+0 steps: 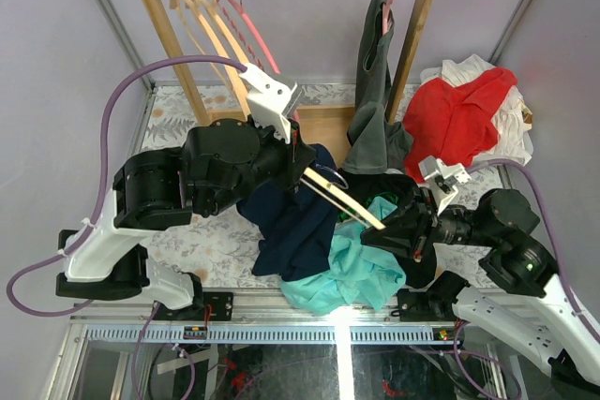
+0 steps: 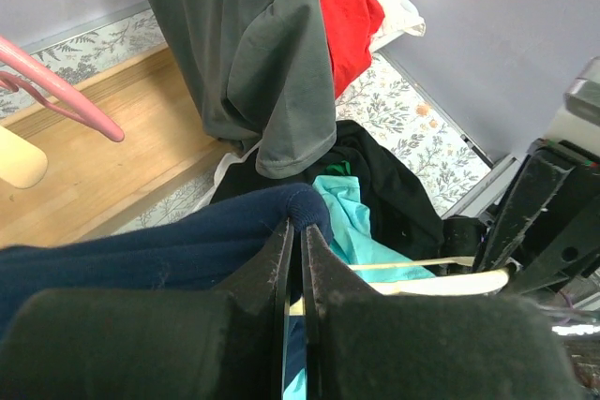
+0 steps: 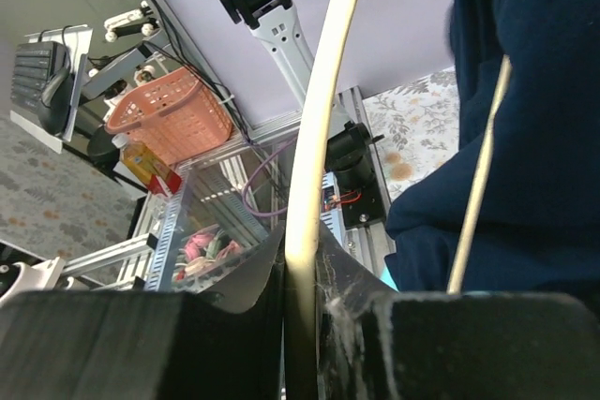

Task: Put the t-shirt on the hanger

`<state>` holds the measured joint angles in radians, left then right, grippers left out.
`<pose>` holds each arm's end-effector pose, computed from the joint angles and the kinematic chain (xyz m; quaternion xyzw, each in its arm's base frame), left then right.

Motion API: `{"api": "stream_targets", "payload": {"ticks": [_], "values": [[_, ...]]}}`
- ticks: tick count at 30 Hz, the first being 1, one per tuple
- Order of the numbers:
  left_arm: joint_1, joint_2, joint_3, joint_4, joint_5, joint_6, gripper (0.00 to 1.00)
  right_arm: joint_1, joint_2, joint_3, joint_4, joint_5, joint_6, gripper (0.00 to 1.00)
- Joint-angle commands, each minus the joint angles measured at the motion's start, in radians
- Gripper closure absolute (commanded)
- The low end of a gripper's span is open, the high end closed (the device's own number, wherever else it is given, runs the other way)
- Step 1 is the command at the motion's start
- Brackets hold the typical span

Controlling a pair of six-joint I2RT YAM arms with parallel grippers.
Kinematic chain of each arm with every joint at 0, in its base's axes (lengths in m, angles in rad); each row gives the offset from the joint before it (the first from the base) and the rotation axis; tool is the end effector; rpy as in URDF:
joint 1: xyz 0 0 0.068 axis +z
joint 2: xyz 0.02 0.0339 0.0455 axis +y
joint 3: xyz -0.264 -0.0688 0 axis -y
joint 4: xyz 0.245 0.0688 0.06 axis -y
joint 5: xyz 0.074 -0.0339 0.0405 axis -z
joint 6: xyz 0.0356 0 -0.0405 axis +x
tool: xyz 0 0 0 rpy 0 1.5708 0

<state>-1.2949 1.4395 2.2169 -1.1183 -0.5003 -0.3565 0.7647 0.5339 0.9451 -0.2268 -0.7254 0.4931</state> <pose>0.0756 -0.2043 0.5547 0.2305 0.7704 -0.2737 0.5276 0.0502 0.0809 0.4192 -0.3513 0.5550 0.6064 0.4482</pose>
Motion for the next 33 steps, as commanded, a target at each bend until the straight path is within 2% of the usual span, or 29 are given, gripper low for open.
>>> {"api": "stream_targets", "payload": {"ticks": [1,16,22,25,33], "values": [[-0.013,-0.016,0.010,0.107,0.098,0.018,1.00,0.000,0.015,-0.067,0.276,-0.032,0.090,1.00],[-0.063,-0.065,-0.139,0.207,0.174,-0.006,1.00,0.000,-0.037,-0.281,0.803,0.096,0.279,1.00],[-0.089,-0.034,-0.124,0.222,0.197,-0.013,1.00,0.000,-0.105,-0.379,0.913,0.199,0.279,1.00],[-0.115,-0.037,-0.138,0.282,0.248,-0.018,1.00,0.001,-0.131,-0.431,0.976,0.251,0.284,1.00],[-0.227,0.037,-0.078,0.306,0.242,-0.016,1.00,0.001,-0.096,-0.442,1.089,0.306,0.295,1.00]]}}
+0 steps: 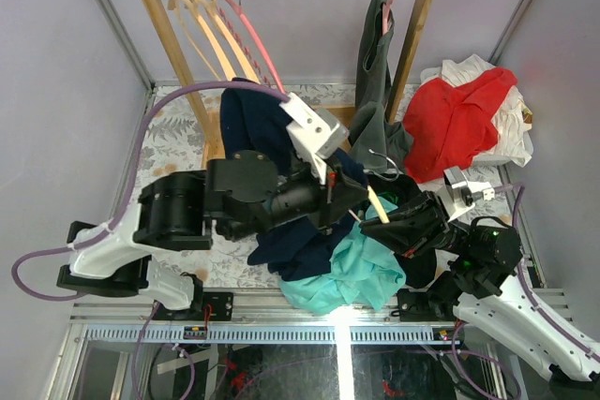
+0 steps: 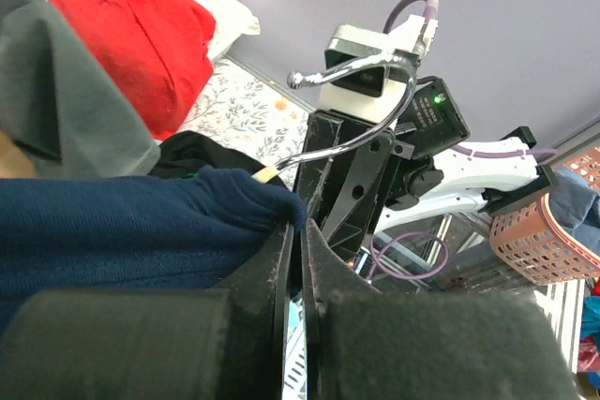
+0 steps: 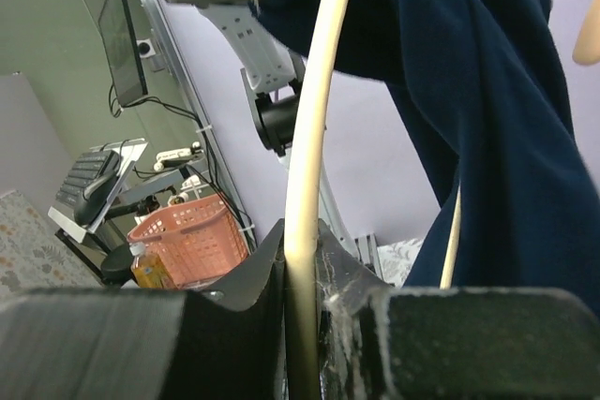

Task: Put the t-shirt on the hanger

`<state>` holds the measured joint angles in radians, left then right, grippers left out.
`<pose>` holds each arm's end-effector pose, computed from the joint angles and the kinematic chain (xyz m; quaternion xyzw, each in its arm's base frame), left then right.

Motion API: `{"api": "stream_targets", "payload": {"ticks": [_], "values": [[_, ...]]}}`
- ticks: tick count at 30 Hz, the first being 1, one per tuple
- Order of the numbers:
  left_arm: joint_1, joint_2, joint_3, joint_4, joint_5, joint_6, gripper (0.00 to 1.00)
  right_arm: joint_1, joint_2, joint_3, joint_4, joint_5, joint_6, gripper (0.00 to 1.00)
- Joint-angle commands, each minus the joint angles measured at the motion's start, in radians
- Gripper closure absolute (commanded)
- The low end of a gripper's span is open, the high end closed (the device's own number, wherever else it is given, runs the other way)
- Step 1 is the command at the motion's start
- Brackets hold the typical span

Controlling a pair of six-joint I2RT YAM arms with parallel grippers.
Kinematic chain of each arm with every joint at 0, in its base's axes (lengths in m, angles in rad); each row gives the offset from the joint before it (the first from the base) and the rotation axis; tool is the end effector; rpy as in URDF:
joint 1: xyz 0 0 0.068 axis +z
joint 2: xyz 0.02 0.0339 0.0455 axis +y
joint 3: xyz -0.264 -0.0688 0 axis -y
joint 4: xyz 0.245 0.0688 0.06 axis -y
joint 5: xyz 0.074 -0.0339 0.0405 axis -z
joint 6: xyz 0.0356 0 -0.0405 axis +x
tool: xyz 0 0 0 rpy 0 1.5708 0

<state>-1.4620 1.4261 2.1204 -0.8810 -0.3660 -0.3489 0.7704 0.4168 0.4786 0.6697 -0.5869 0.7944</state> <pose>0.0384 -0.2344 0.5577 0.3013 0.7042 -0.4071 0.4976 0.0556 0.0814 0.3646 -0.2595 0.3932 0.6999 0.5369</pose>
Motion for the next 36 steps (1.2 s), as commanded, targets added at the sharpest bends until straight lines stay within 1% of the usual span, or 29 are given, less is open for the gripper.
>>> {"api": "stream_targets", "payload": {"ticks": [1,5,7,10,11,12,13,16,19,22,24,25,26,27,30,31,32,33,36], "values": [[-0.074,0.055,0.017,0.077,0.105,-0.025,1.00,-0.005,0.028,0.030,0.204,0.172,-0.008,1.00],[-0.121,0.079,0.021,0.095,0.100,-0.026,0.98,-0.006,0.057,0.055,0.251,0.182,-0.008,1.00],[-0.139,0.099,0.045,0.086,0.100,-0.021,0.93,-0.005,0.063,0.065,0.258,0.180,-0.008,1.00],[-0.168,0.105,0.104,0.032,0.043,-0.009,0.73,-0.005,0.029,0.092,0.190,0.160,-0.041,1.00],[-0.178,0.096,0.120,0.015,0.005,-0.009,0.64,-0.005,0.009,0.104,0.149,0.152,-0.059,1.00],[-0.187,0.082,0.130,0.002,-0.019,-0.004,0.58,-0.005,-0.009,0.114,0.100,0.143,-0.076,1.00],[-0.191,0.068,0.137,-0.007,-0.037,-0.001,0.55,-0.005,-0.031,0.123,0.055,0.141,-0.095,1.00],[-0.203,0.039,0.161,-0.027,-0.067,0.014,0.50,-0.005,-0.091,0.129,-0.045,0.136,-0.125,1.00],[-0.204,0.046,0.206,-0.016,0.023,0.038,0.49,-0.006,-0.146,0.109,-0.096,0.143,-0.127,1.00],[-0.206,0.080,0.283,0.000,0.134,0.057,0.46,-0.004,-0.192,0.079,-0.101,0.157,-0.117,1.00],[-0.205,0.102,0.331,0.001,0.190,0.065,0.44,-0.005,-0.219,0.063,-0.104,0.166,-0.113,1.00],[-0.206,0.107,0.347,-0.002,0.196,0.067,0.43,-0.006,-0.231,0.058,-0.112,0.170,-0.112,1.00],[-0.208,0.107,0.364,-0.015,0.172,0.073,0.42,-0.006,-0.242,0.057,-0.122,0.170,-0.112,1.00],[-0.209,0.103,0.370,-0.036,0.112,0.085,0.42,-0.005,-0.253,0.058,-0.135,0.169,-0.111,1.00],[-0.212,0.063,0.326,-0.087,-0.127,0.146,0.41,-0.005,-0.282,0.071,-0.195,0.147,-0.109,1.00],[-0.212,0.051,0.303,-0.093,-0.224,0.181,0.40,-0.006,-0.286,0.080,-0.220,0.127,-0.110,1.00],[-0.213,0.046,0.293,-0.102,-0.282,0.202,0.38,-0.006,-0.290,0.089,-0.245,0.110,-0.110,1.00],[-0.212,0.046,0.292,-0.111,-0.317,0.231,0.36,-0.005,-0.291,0.096,-0.264,0.093,-0.106,1.00],[-0.214,0.066,0.349,-0.161,-0.354,0.314,0.33,-0.005,-0.288,0.123,-0.314,0.032,-0.093,1.00]]}}
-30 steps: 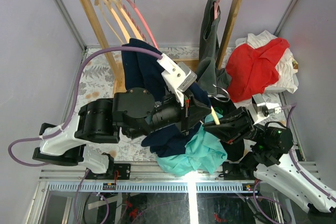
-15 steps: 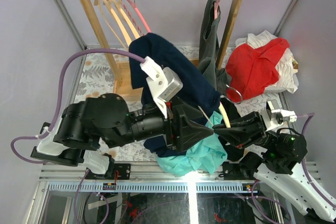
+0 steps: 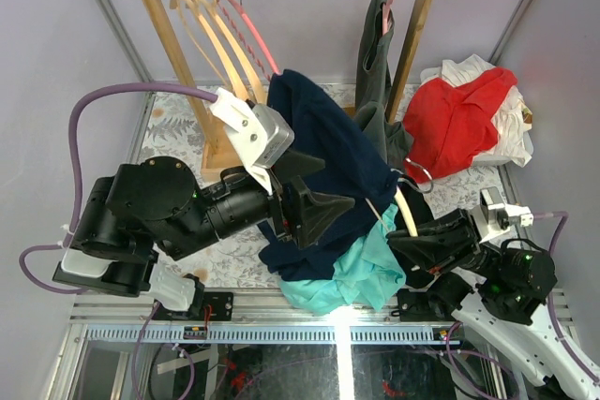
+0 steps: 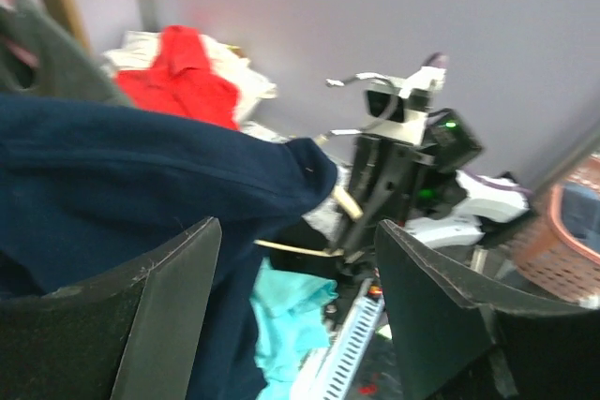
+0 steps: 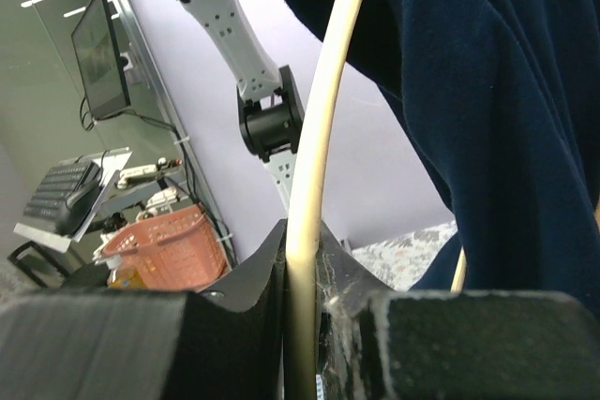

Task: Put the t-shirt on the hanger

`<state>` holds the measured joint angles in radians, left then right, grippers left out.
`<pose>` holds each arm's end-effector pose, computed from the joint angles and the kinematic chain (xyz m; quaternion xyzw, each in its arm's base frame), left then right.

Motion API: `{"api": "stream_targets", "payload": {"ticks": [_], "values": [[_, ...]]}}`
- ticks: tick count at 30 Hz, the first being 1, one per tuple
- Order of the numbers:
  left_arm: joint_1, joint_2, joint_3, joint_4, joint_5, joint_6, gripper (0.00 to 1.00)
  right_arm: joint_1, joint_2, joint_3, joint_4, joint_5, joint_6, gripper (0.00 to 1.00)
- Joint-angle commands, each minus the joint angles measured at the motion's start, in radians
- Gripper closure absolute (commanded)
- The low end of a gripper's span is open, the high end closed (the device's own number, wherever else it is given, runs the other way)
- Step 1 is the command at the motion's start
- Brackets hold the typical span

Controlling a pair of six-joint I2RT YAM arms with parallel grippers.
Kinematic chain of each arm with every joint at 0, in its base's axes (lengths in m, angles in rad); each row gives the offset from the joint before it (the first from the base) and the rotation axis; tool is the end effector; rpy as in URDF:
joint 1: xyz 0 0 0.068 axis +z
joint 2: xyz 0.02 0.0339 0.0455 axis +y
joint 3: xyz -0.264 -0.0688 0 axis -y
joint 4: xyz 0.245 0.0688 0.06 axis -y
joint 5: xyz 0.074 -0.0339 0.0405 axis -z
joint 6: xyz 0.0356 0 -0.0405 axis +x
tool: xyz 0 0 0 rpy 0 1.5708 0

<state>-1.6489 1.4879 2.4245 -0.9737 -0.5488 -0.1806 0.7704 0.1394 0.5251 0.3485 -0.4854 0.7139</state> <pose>0.0030 -0.2001 0.6056 0.3248 0.6406 -0.4102 0.5620 0.0181 0.0407 0.3686 -0.2307 0.3879 0.6714 0.5878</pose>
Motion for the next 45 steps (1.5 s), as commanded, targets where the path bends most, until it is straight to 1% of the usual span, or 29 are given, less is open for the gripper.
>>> {"api": "stream_targets", "payload": {"ticks": [1,3,5,8,10,13,15,18,20,25,33,36,40,45], "values": [[-0.032,0.008,0.064,-0.079,-0.184,0.166,0.33,-0.005,-0.010,0.084,-0.007,-0.089,-0.008,1.00],[-0.050,0.004,0.091,-0.082,-0.186,0.208,0.32,-0.005,-0.011,0.095,-0.033,-0.123,0.000,1.00],[-0.062,-0.007,0.097,-0.074,-0.150,0.252,0.30,-0.004,-0.013,0.098,-0.056,-0.152,0.006,1.00],[-0.065,-0.026,0.061,-0.060,-0.091,0.309,0.22,-0.005,-0.012,0.093,-0.057,-0.203,0.027,1.00],[-0.065,-0.017,0.051,-0.086,-0.077,0.331,0.16,-0.004,-0.008,0.092,-0.053,-0.232,0.044,1.00],[-0.066,0.018,0.082,-0.170,-0.005,0.323,0.11,-0.005,-0.001,0.089,-0.034,-0.279,0.070,1.00],[-0.066,0.009,0.053,-0.185,0.071,0.314,0.09,-0.005,0.010,0.083,-0.007,-0.304,0.090,1.00],[-0.065,-0.009,0.019,-0.203,0.164,0.285,0.09,-0.004,0.035,0.075,0.054,-0.344,0.138,1.00],[-0.066,-0.019,-0.007,-0.212,0.215,0.270,0.10,-0.005,0.054,0.071,0.094,-0.368,0.166,1.00],[-0.065,-0.023,-0.077,-0.217,0.257,0.249,0.11,-0.004,0.091,0.070,0.143,-0.411,0.205,1.00],[-0.065,-0.025,-0.120,-0.205,0.255,0.251,0.20,-0.005,0.145,0.085,0.173,-0.472,0.238,1.00],[-0.065,-0.032,-0.147,-0.206,0.268,0.247,0.26,-0.004,0.165,0.095,0.185,-0.496,0.249,1.00],[-0.065,-0.038,-0.181,-0.210,0.301,0.231,0.37,-0.005,0.191,0.106,0.205,-0.522,0.266,1.00],[-0.065,-0.047,-0.222,-0.217,0.319,0.207,0.43,-0.004,0.221,0.118,0.230,-0.545,0.280,1.00]]}}
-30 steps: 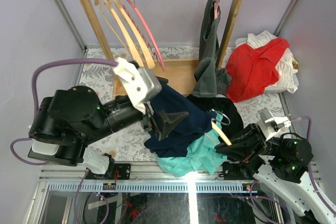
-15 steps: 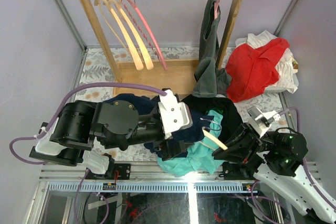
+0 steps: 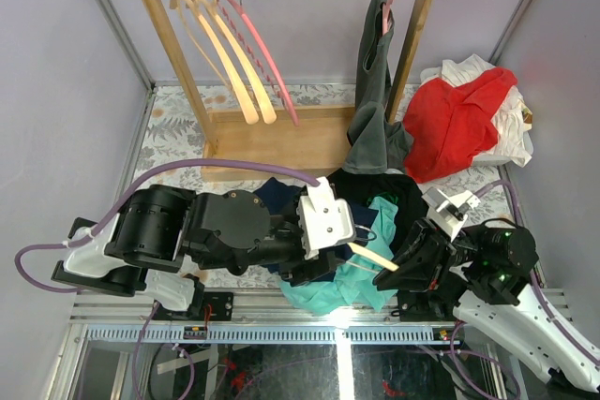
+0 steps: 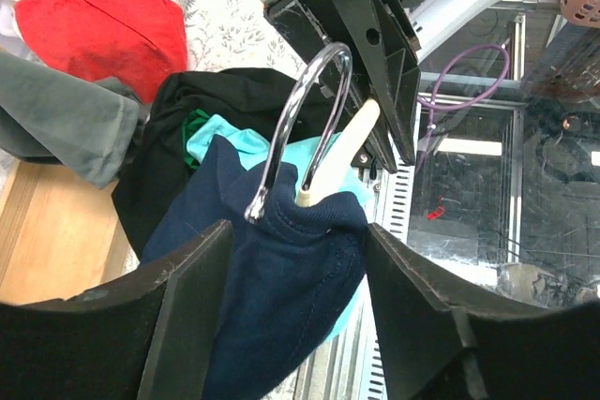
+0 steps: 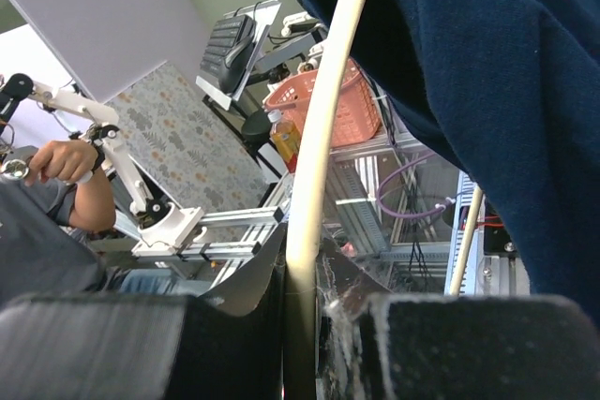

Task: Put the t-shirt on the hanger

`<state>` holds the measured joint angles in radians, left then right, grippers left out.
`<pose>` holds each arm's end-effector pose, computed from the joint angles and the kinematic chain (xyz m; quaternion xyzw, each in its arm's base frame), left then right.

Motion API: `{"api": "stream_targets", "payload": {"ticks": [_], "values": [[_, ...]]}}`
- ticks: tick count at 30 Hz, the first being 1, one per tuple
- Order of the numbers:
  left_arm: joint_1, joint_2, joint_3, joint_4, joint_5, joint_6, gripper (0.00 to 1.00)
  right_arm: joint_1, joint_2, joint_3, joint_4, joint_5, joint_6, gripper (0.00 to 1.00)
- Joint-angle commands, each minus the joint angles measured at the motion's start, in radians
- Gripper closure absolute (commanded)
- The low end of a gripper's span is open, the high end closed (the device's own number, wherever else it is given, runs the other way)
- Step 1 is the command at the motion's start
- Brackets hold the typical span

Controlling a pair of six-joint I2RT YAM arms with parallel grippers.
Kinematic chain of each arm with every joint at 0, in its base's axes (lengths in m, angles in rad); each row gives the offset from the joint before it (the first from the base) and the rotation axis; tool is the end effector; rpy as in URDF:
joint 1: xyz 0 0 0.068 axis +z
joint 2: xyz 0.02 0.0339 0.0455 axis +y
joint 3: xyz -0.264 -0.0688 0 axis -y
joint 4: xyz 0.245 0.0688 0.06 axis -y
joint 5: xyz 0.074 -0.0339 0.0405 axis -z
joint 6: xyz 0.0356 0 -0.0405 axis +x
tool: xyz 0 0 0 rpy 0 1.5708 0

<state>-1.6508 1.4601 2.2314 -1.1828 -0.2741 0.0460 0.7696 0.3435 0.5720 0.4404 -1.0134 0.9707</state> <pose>-0.0083 -0.2240 0.5464 0.5723 0.6041 -0.3107 0.4593 0.0287 0.0699 0.3739 -0.3963 0.4230 0.7379 0.3457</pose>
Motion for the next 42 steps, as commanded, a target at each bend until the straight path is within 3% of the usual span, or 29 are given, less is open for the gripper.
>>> {"api": "stream_targets", "payload": {"ticks": [1,12,17,21,26,29,33,36,37,42], "values": [[-0.063,-0.022,-0.033,-0.009,0.044,-0.024,0.44,-0.005,0.023,0.073,0.146,-0.021,0.027,1.00],[-0.064,-0.051,-0.082,-0.021,0.006,-0.064,0.52,-0.004,0.042,0.093,0.182,-0.031,0.046,1.00],[-0.063,-0.062,-0.114,-0.024,-0.009,-0.084,0.31,-0.004,0.046,0.103,0.188,-0.034,0.051,1.00],[-0.064,-0.068,-0.118,-0.024,-0.005,-0.087,0.32,-0.004,0.050,0.108,0.195,-0.036,0.054,1.00],[-0.063,-0.061,-0.099,-0.019,0.010,-0.078,0.49,-0.004,0.059,0.104,0.196,-0.037,0.051,1.00],[-0.063,-0.051,-0.079,-0.014,0.019,-0.066,0.71,-0.004,0.069,0.095,0.193,-0.031,0.044,1.00],[-0.064,-0.029,-0.062,-0.011,-0.006,-0.054,0.94,-0.005,0.096,0.092,0.200,-0.021,0.039,1.00],[-0.063,-0.015,-0.050,-0.015,-0.082,-0.059,0.98,-0.005,0.118,0.106,0.162,-0.002,0.017,1.00],[-0.063,-0.011,-0.043,-0.016,-0.116,-0.063,0.99,-0.004,0.128,0.114,0.140,0.005,0.006,0.98],[-0.063,-0.035,-0.038,-0.035,-0.248,-0.082,1.00,-0.004,0.151,0.218,-0.281,0.141,-0.226,0.58]]}}
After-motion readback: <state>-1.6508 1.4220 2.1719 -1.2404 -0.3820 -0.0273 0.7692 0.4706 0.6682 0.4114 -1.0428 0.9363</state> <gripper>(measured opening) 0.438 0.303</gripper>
